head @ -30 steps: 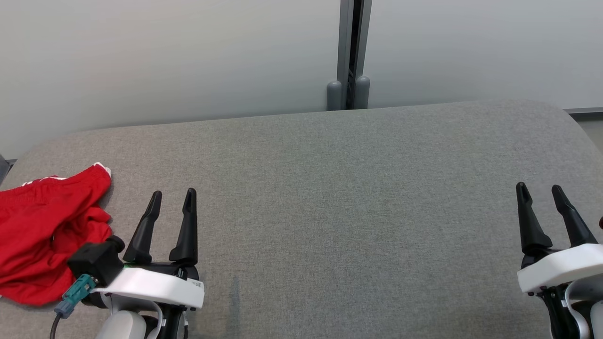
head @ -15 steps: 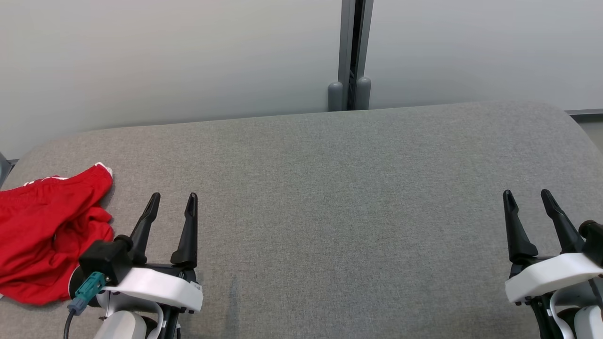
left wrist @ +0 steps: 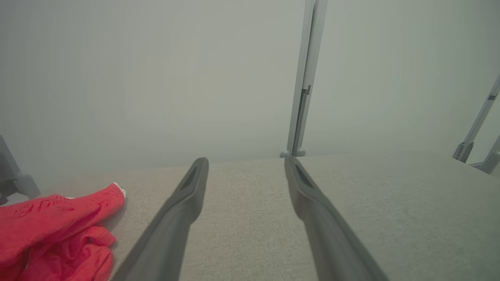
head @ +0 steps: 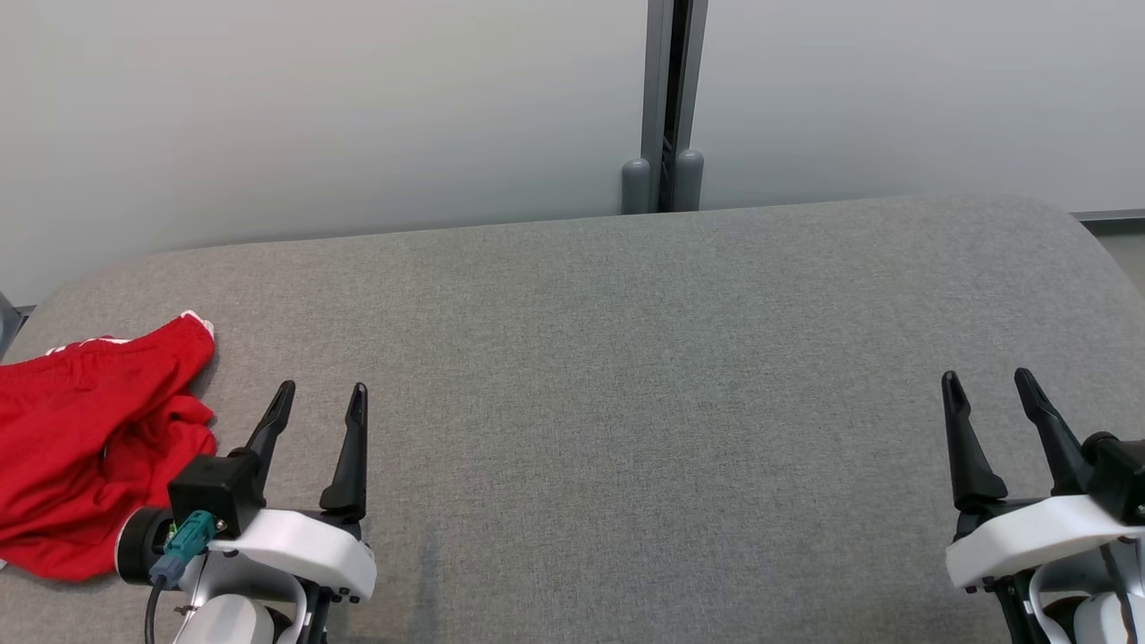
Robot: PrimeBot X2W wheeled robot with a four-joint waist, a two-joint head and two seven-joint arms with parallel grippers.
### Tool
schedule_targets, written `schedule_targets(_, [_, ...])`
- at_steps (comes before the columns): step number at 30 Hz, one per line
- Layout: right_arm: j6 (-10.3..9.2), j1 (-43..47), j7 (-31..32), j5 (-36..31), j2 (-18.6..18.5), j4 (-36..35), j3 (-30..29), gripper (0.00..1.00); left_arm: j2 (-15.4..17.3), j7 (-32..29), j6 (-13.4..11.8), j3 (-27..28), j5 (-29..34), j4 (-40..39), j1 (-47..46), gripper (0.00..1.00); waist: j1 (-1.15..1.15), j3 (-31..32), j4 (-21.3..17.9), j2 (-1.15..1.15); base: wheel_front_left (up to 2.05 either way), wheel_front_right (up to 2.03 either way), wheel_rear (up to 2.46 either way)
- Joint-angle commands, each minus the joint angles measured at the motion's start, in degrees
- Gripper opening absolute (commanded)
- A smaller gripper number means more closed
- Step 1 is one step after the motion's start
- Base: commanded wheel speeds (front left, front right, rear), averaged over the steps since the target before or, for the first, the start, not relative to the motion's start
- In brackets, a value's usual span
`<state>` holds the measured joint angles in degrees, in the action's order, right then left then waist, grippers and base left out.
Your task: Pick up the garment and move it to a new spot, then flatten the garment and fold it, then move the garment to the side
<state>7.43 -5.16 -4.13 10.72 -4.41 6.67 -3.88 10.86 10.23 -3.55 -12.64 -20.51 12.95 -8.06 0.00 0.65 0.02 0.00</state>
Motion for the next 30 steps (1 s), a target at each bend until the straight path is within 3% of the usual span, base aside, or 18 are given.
schedule_targets(1, [0.09,0.4,-0.7,-0.8,-0.2,-0.6,-0.1,1.00,0.6,-0.1,-0.4,0.3,1.2,-0.1,-1.0,1.00,0.00,0.0,0.0,0.00,0.00,0.00,0.00])
schedule_targets(30, [0.10,3.2,-2.4,-4.1,1.3,-2.9,-0.9,1.00,0.8,-2.4,-2.6,1.5,5.9,0.7,0.1,1.00,0.00,0.0,0.4,0.00,0.00,0.00,0.00])
